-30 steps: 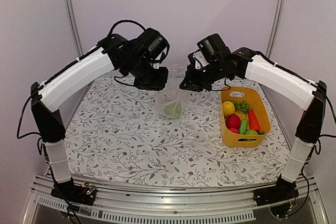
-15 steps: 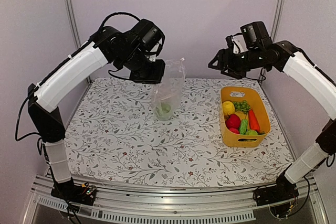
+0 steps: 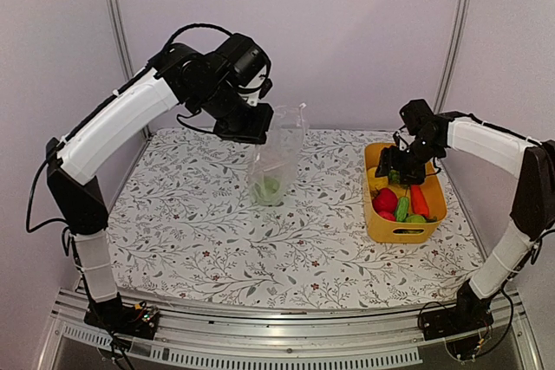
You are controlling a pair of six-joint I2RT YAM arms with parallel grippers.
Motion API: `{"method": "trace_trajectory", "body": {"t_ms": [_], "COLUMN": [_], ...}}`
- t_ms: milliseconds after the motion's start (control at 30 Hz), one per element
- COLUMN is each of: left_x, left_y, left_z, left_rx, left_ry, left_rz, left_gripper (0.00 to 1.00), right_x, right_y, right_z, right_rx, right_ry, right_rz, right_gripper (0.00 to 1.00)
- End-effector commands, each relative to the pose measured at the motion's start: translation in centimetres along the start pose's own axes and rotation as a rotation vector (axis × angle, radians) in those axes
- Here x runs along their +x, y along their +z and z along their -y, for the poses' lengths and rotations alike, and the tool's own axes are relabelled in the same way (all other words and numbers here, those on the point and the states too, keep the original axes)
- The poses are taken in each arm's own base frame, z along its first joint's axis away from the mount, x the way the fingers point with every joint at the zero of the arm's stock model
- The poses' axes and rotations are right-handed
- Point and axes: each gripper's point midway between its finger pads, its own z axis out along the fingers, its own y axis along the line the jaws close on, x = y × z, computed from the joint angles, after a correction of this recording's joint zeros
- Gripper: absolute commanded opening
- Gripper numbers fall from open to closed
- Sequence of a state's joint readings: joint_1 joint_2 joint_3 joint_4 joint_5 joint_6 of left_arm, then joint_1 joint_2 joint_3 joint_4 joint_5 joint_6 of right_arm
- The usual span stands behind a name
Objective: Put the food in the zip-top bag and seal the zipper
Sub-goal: Pick up the fake fruit from the bin, then place the fake fruit in the zipper food storage bag.
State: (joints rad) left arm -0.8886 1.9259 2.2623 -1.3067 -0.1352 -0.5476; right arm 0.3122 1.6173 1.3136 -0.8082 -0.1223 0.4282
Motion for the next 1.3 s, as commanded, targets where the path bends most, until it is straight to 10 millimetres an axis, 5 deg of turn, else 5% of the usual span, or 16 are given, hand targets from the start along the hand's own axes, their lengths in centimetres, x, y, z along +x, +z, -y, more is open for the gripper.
{"method": "trace_trajectory", "body": {"t_ms": [0,200,533,667,867,1133,1267], "left_x": [-1.0,-0.6,-0.8,-0.6,-0.7,-2.1,-2.4], "left_y": [0.5,1.0,1.1,1.1,0.2,-2.8,-1.8], "left_z": [1.5,1.5,1.5,1.2,-1.1,-6.5,-5.7], "left_rx": [0.074,0.075,0.076,0.064,-0.005,-0.092,-0.018], "left_ry": [0.0,0.002,0.006,0.012,0.026,0.012,-0.004], "left_rz": [0.013,-0.005,0.001,-0.005,-0.004,0.047,0.031], "left_gripper": [0.0,0.0,0.0,0.0,0.0,0.0,0.0], "right_x": [0.2,0.0,2.5,2.9,1.6,-1.0,-3.3], "right_y": [2.9,5.1,8.9,9.2,5.7,-1.1,-5.2], "right_z": [1.4,2.6,4.0,3.7,2.6,1.4,-0.9], "right_rx": [0.039,0.083,0.105,0.084,0.058,0.06,-0.019], "right_ry": [-0.024,-0.019,-0.019,-0.013,-0.022,-0.078,-0.114], "right_rz": [-0.04,-0.07,-0.173,-0.194,-0.128,0.008,0.113], "right_gripper": [0.78,0.8,0.83,0.73,0.54,0.49,0.46]}}
